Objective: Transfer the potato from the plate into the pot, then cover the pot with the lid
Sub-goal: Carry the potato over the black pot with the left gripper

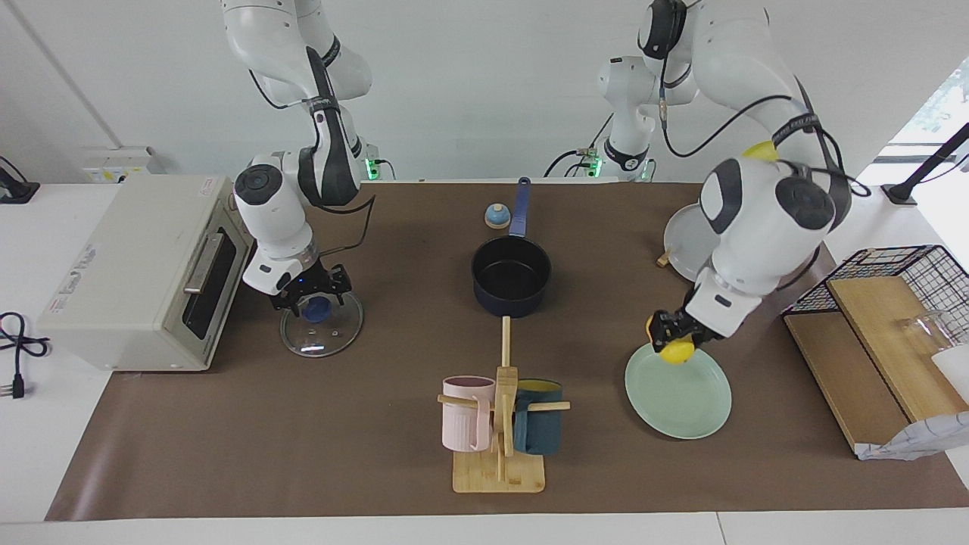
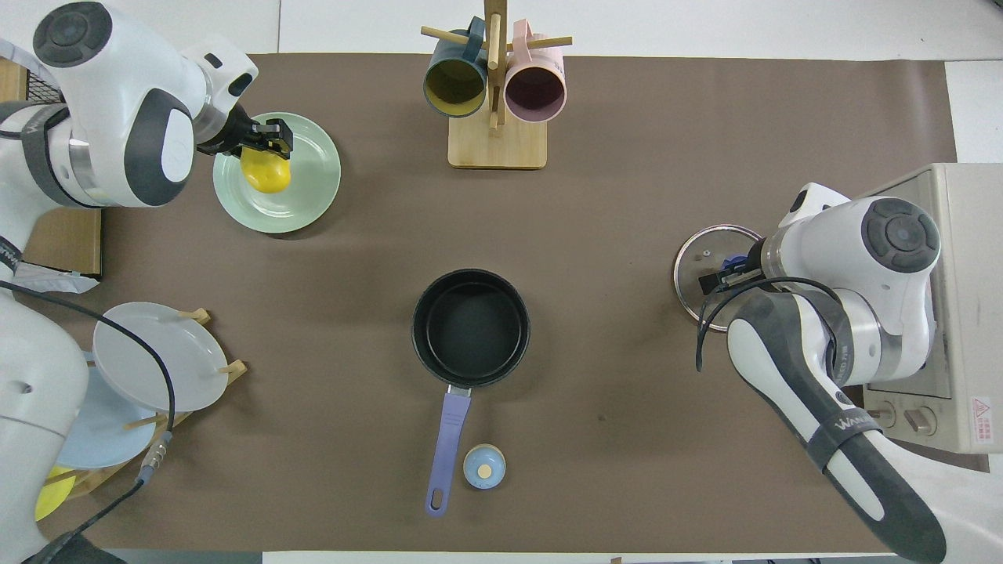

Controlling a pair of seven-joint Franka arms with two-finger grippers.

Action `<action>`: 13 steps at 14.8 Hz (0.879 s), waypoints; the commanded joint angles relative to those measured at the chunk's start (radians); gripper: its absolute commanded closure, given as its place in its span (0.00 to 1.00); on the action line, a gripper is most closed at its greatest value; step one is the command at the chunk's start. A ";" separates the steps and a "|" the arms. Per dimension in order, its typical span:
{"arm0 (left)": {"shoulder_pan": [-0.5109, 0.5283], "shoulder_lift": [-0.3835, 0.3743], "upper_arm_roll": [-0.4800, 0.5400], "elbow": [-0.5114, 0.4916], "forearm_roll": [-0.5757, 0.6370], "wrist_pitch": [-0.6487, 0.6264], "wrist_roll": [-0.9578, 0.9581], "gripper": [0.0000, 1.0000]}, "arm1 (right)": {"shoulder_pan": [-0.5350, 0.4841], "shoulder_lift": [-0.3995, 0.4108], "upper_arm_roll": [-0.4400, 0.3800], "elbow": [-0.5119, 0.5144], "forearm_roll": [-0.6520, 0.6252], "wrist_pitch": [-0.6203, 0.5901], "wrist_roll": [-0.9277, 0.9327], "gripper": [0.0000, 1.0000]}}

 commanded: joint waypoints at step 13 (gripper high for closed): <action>-0.485 -0.237 0.017 -0.691 0.022 0.496 -0.313 1.00 | -0.015 -0.015 0.002 -0.056 0.021 0.068 -0.003 0.64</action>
